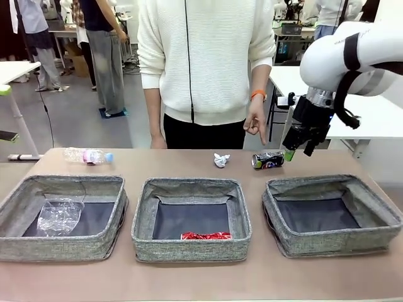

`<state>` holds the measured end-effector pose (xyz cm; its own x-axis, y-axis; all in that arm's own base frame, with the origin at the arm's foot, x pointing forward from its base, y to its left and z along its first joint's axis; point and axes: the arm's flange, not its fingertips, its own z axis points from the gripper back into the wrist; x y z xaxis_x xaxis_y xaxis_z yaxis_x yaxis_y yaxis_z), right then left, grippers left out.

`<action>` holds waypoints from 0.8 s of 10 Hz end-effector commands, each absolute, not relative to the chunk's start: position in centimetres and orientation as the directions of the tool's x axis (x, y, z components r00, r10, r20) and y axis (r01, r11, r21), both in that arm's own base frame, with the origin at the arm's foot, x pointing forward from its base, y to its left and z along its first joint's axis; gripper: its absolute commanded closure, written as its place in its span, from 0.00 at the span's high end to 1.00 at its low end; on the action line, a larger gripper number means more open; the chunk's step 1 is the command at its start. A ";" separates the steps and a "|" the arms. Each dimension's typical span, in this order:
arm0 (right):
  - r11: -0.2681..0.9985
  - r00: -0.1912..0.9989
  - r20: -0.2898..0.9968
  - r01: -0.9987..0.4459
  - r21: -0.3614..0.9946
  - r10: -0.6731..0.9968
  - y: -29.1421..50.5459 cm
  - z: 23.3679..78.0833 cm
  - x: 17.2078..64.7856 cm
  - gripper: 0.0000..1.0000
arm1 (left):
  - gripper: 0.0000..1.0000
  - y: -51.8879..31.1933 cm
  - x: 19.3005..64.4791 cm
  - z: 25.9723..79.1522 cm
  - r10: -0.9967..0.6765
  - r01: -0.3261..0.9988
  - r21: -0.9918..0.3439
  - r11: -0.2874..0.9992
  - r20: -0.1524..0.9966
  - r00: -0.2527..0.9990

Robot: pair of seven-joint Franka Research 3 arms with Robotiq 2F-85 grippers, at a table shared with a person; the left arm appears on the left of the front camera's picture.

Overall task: Sort the waste into the appropriate baskets.
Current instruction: Pick up the waste item pointed out by the person.

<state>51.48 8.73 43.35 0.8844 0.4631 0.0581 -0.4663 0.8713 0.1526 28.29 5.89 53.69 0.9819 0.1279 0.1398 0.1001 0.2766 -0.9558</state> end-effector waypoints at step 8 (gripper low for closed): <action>0.273 0.300 0.324 -0.953 0.128 0.897 5.4 39.9 59.9 1.00 | 1.00 5.9 28.1 53.6 0.121 0.115 -0.957 0.268 0.152 0.981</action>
